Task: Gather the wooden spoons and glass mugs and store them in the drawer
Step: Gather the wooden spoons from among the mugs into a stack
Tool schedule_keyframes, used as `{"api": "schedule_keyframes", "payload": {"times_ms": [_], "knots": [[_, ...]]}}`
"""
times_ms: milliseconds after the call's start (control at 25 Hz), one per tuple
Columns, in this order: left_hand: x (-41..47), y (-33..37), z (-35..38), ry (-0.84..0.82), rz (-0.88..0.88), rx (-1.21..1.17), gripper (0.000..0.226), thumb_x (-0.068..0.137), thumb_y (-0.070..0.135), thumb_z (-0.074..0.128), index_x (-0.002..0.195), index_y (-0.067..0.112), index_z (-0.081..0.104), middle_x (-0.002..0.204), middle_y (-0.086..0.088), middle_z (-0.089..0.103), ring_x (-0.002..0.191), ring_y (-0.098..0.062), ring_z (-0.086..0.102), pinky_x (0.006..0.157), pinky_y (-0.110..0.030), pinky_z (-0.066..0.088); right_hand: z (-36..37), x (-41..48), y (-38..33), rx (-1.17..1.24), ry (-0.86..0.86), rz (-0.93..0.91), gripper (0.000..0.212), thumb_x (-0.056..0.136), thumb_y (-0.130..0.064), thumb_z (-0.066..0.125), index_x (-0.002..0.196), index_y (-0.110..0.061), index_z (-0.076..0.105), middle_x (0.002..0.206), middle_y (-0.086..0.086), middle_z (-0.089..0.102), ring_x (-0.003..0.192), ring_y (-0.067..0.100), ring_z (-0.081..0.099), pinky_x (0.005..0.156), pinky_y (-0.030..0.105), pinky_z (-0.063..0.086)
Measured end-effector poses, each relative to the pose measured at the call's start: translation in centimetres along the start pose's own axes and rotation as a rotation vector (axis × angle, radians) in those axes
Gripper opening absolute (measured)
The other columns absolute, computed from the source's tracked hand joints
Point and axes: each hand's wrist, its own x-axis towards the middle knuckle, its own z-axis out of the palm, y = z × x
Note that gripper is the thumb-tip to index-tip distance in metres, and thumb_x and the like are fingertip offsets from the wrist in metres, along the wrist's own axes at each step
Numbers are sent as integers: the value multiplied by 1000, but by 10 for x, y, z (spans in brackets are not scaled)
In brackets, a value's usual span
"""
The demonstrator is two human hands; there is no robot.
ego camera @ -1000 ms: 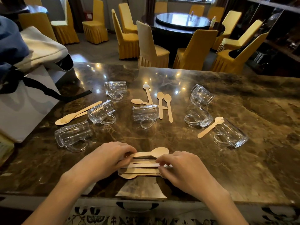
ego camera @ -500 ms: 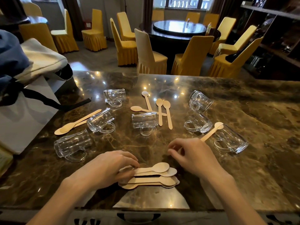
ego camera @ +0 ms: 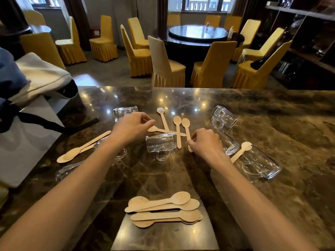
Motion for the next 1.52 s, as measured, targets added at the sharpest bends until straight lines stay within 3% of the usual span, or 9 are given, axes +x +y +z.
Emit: {"api": "schedule_keyframes", "payload": {"times_ms": [200, 320, 440, 600, 760, 960, 1080, 1320, 1520], "knots": [[48, -4, 32, -125, -132, 124, 39, 87, 52, 51, 108, 21, 63, 109, -4, 67, 101, -25, 61, 92, -45, 49, 19, 11, -13, -31, -29, 35, 21, 84, -29, 59, 88, -9, 63, 95, 14, 67, 90, 35, 63, 68, 38, 48], [71, -5, 43, -158, -176, 178, 41, 86, 51, 49, 103, 17, 64, 106, -7, 67, 96, -28, 59, 88, -42, 48, 20, 20, -17, -36, -2, 52, 21, 86, -32, 60, 86, -11, 58, 96, 13, 66, 90, 32, 62, 65, 36, 43], [88, -3, 52, -161, -202, 249, 44, 86, 52, 48, 105, 15, 61, 105, -7, 65, 95, -28, 58, 86, -41, 46, 22, 24, -21, -57, 20, 99, 26, 87, -33, 60, 100, -10, 60, 105, 11, 66, 99, 32, 62, 68, 35, 40], [100, 7, 69, -159, -153, 345, 35, 87, 52, 48, 87, 18, 48, 97, -7, 59, 97, -30, 56, 83, -40, 39, 28, 29, -24, -132, 32, 123, 21, 92, -23, 55, 109, -11, 60, 113, 10, 65, 106, 30, 61, 72, 34, 42], [114, 19, 73, -146, -145, 394, 25, 87, 40, 53, 92, 16, 48, 101, -8, 61, 103, -32, 56, 87, -43, 36, 27, 37, -28, -162, 39, 124, 20, 94, -15, 50, 111, -11, 60, 114, 10, 65, 106, 29, 61, 70, 34, 40], [124, 28, 74, -177, -165, 344, 17, 88, 29, 52, 96, 14, 49, 97, -9, 58, 93, -28, 55, 84, -40, 44, 22, 41, -20, -86, 49, 174, 19, 91, -13, 51, 107, -9, 60, 111, 11, 65, 104, 31, 61, 71, 35, 41], [126, 26, 75, -197, -219, 260, 24, 89, 27, 52, 103, 9, 55, 99, -10, 61, 94, -29, 59, 86, -41, 49, 21, 39, -15, -31, 48, 169, 21, 89, -25, 56, 101, -9, 61, 107, 12, 66, 100, 32, 62, 66, 33, 38], [132, 16, 70, -216, -214, 173, 17, 91, 15, 50, 102, 7, 59, 97, -11, 63, 87, -25, 60, 72, -36, 51, 18, 36, -1, 67, 37, 180, 30, 84, -34, 61, 97, -8, 67, 98, 12, 68, 91, 32, 64, 66, 34, 47], [130, 11, 67, -219, -194, -8, 20, 93, 17, 53, 106, 6, 63, 102, -11, 64, 89, -23, 62, 85, -41, 53, 24, 25, 3, 107, 37, 135, 24, 84, -29, 60, 97, -11, 70, 96, 13, 69, 90, 33, 63, 65, 34, 44]]}}
